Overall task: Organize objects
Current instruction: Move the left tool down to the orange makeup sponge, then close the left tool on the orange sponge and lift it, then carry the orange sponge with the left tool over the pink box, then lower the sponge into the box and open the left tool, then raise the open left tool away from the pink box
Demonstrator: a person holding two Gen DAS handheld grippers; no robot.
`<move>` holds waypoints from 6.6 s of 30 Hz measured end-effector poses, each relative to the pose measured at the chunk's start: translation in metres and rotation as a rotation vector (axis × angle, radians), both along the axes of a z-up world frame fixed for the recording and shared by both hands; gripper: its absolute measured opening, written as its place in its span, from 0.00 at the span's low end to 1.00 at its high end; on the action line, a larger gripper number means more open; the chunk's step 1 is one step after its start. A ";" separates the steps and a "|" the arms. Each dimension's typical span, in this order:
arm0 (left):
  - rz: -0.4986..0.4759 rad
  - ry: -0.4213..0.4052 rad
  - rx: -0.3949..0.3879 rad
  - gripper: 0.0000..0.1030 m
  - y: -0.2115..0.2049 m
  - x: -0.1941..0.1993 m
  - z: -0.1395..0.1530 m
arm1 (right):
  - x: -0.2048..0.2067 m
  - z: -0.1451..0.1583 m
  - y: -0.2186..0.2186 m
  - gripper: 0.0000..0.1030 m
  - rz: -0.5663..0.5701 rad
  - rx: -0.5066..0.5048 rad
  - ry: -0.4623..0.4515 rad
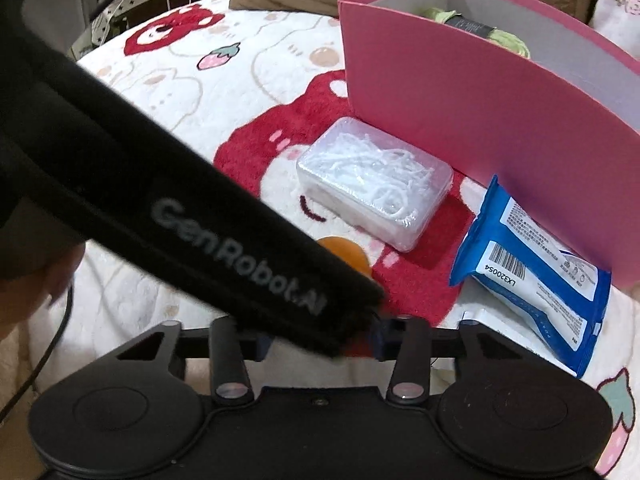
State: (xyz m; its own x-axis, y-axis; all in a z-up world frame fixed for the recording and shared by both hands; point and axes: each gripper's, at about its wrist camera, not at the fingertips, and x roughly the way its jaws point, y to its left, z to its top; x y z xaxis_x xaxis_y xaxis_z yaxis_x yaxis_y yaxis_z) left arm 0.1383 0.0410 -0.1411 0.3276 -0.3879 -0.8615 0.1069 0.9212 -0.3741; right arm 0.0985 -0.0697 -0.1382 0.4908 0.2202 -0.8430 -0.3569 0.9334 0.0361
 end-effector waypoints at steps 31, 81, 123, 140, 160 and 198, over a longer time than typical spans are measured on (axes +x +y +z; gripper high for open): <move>-0.077 -0.065 -0.072 0.30 -0.008 -0.014 0.020 | -0.018 0.020 -0.019 0.33 -0.057 0.028 -0.037; -0.136 -0.217 -0.180 0.30 -0.022 -0.014 0.120 | -0.031 0.122 -0.054 0.39 -0.016 -0.038 -0.317; 0.045 -0.244 -0.047 0.30 -0.006 0.190 0.145 | 0.206 0.146 -0.101 0.39 0.105 0.115 -0.197; 0.163 -0.140 -0.025 0.31 -0.012 0.240 0.102 | 0.268 0.099 -0.115 0.38 0.124 0.126 -0.086; 0.178 -0.193 -0.004 0.41 -0.005 0.229 0.110 | 0.274 0.100 -0.110 0.40 0.112 0.129 -0.071; -0.026 -0.325 0.045 0.59 -0.006 0.066 0.223 | 0.090 0.192 -0.136 0.66 -0.100 0.116 -0.230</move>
State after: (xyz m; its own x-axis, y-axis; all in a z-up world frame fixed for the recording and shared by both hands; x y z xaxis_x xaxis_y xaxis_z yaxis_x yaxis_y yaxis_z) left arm 0.2044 0.0351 0.0820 0.5783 -0.3637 -0.7303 0.2378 0.9314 -0.2756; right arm 0.1884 -0.2062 0.0534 0.6905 0.2494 -0.6790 -0.2740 0.9589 0.0736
